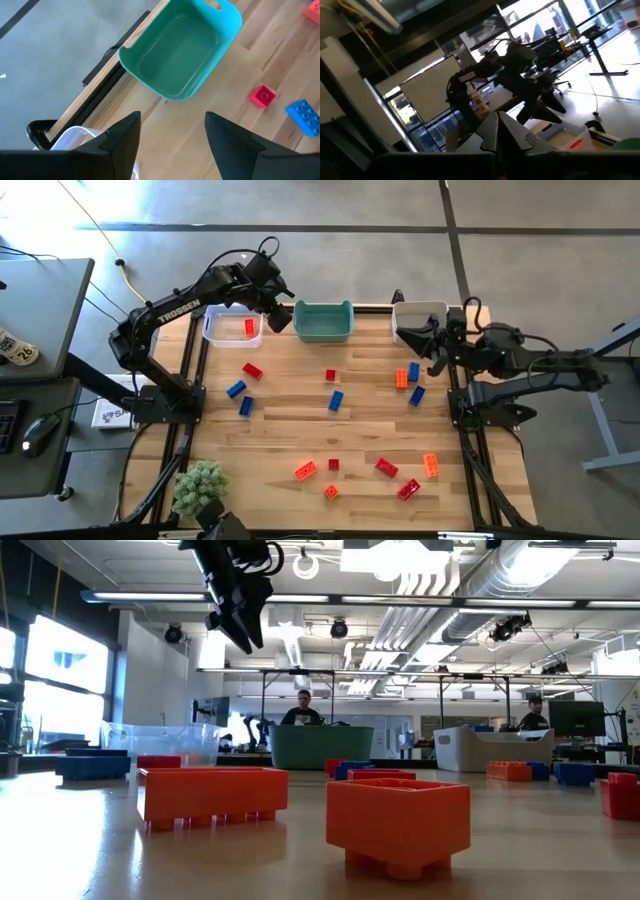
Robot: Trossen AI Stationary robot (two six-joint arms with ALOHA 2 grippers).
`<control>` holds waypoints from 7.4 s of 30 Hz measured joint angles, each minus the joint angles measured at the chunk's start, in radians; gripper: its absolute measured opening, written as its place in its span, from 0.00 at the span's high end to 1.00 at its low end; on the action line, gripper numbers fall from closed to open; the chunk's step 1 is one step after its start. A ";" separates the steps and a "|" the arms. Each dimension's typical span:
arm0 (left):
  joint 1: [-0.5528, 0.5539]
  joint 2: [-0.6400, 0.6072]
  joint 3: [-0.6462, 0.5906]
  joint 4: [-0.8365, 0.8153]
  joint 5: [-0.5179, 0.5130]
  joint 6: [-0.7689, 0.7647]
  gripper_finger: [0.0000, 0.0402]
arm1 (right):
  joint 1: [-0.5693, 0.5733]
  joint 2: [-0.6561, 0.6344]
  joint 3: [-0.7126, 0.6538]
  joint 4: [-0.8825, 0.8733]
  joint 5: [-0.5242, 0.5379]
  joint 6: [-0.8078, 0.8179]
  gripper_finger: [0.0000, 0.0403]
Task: Sort & place blocks by color
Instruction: Put the blue game piece into the white bin, then put the red game piece into the green bin
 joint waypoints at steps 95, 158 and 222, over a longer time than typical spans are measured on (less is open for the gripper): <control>0.002 0.000 0.000 0.015 -0.007 0.032 0.48 | 0.072 0.434 -0.343 -0.967 -0.060 1.625 0.53; -0.259 0.000 0.000 0.037 -0.079 -0.223 0.48 | -0.983 0.819 0.235 -0.901 -0.023 -0.246 0.74; -0.158 0.001 -0.101 -0.467 -0.104 0.778 0.48 | -0.915 0.452 0.235 -0.916 -0.103 -0.201 0.45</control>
